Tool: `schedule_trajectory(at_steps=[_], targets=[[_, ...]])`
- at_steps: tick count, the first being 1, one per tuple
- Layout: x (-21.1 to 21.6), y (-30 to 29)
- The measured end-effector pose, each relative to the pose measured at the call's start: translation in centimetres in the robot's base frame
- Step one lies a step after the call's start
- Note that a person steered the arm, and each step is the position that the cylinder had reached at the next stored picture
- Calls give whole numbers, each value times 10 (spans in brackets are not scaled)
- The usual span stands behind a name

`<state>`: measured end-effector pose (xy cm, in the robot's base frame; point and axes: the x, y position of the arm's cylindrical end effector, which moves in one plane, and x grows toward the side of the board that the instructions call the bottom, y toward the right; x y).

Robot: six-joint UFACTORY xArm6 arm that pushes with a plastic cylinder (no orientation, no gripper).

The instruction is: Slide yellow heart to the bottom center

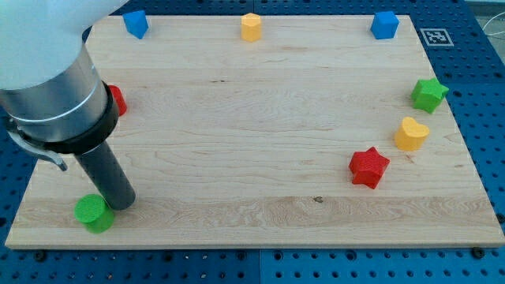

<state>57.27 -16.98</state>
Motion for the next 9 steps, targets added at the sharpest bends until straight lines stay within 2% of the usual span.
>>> schedule_trajectory(at_steps=[1,2,5,6,8,9], targets=[[-14,6],[-70,38],[-169,267],[-160,351],[-141,423],[-108,451]])
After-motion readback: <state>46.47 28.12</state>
